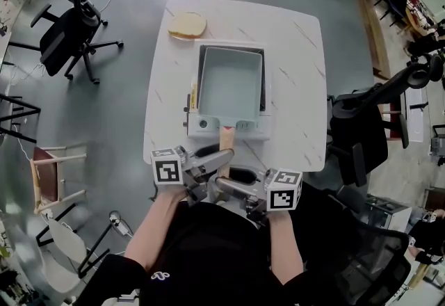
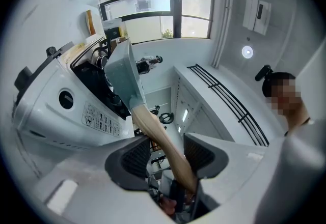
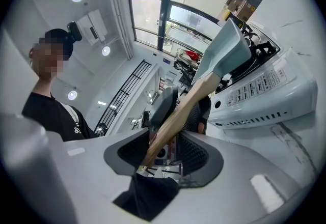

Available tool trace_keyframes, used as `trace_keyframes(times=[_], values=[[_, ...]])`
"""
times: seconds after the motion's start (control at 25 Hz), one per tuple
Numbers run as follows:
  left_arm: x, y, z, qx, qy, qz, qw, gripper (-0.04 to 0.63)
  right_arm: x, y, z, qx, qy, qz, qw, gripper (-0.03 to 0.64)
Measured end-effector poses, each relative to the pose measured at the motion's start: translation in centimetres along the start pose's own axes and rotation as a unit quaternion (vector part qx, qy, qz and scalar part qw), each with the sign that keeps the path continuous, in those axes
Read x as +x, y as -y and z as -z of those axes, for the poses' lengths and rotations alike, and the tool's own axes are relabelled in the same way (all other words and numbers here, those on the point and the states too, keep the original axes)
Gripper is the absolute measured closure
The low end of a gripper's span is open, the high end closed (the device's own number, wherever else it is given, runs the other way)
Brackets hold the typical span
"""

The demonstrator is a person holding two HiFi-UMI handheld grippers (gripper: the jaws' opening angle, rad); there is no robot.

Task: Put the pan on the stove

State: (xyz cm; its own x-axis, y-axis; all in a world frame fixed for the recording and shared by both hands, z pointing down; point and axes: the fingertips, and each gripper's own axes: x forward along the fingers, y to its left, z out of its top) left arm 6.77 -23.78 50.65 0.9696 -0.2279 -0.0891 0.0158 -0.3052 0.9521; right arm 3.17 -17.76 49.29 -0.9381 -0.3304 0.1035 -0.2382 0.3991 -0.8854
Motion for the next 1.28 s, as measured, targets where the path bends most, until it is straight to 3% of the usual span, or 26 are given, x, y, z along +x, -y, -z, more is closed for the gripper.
trace_keyframes(times=[0.56, 1.28], values=[[1.3, -2.0, -2.9, -0.005, 0.008, 0.004, 0.9999, 0.383, 0.6, 2.4, -2.8, 0.004, -0.005, 0.003, 1.0, 0.434], [2.3, -3.5, -3.3, -0.012, 0.017, 0.007, 0.9998, 0.383, 0.1, 4.1, -3.4, 0.004, -0.016, 0.006, 1.0, 0.434]])
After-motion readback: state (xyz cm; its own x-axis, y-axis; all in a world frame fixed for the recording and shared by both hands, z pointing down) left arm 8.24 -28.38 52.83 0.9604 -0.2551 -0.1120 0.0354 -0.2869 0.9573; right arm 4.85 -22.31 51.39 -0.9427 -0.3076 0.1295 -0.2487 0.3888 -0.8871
